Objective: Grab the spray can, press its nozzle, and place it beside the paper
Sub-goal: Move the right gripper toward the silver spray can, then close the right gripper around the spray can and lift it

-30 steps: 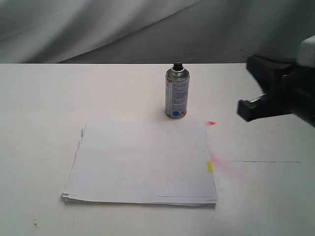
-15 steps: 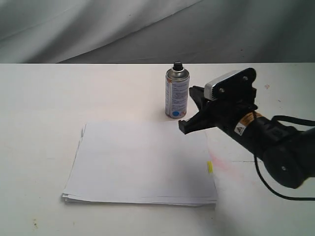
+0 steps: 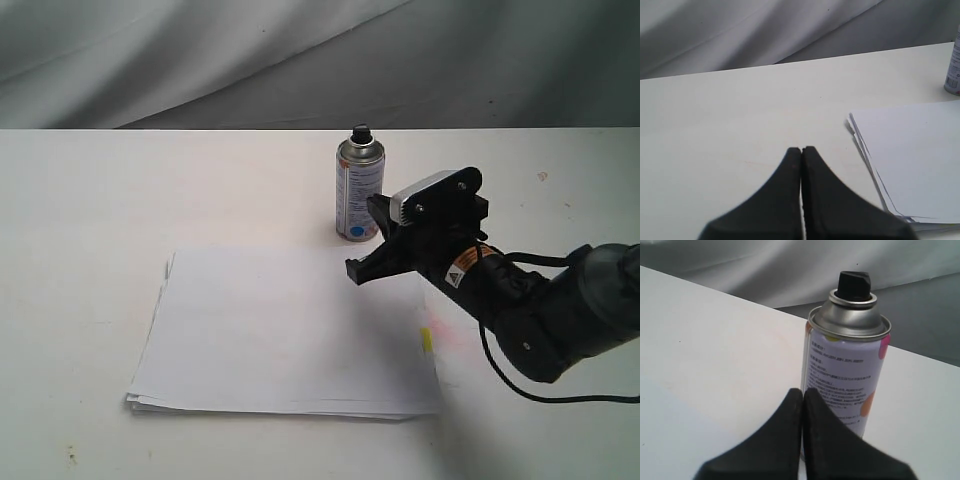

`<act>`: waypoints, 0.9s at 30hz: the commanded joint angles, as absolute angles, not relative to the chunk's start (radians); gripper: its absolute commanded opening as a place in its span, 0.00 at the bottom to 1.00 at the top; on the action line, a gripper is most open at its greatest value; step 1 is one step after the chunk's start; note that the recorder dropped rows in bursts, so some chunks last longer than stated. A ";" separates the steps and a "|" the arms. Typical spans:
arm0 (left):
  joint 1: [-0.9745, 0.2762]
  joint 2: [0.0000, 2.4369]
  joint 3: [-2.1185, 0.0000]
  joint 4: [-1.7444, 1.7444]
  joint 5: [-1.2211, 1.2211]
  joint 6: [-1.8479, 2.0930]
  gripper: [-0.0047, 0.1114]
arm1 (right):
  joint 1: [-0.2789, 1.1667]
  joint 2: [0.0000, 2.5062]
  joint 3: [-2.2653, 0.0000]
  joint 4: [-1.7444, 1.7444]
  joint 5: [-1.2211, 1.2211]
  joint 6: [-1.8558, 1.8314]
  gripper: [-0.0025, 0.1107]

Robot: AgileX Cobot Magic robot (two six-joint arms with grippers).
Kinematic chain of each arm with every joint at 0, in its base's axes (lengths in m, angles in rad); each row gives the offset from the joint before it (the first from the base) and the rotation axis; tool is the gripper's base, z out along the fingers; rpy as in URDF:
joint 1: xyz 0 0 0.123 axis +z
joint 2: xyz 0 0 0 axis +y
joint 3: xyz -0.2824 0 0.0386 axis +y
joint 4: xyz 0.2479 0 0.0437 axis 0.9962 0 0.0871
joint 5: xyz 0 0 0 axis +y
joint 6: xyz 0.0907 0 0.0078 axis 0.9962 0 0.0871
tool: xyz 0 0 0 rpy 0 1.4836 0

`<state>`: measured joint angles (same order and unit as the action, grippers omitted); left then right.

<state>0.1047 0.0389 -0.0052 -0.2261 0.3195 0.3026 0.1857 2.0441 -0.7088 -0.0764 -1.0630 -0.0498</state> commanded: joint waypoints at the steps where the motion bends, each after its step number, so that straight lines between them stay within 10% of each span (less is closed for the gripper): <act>1: 0.099 0.037 0.000 -0.226 0.312 0.292 0.04 | 0.189 2.043 -0.712 -0.074 -1.078 -0.043 0.13; 12: 0.099 0.037 0.000 -0.226 0.312 0.292 0.04 | 0.189 2.043 -0.712 -0.021 -0.997 -0.043 0.75; 27: 0.099 0.037 0.000 -0.226 0.312 0.292 0.04 | 0.189 2.049 -0.728 0.036 -0.981 -0.043 0.77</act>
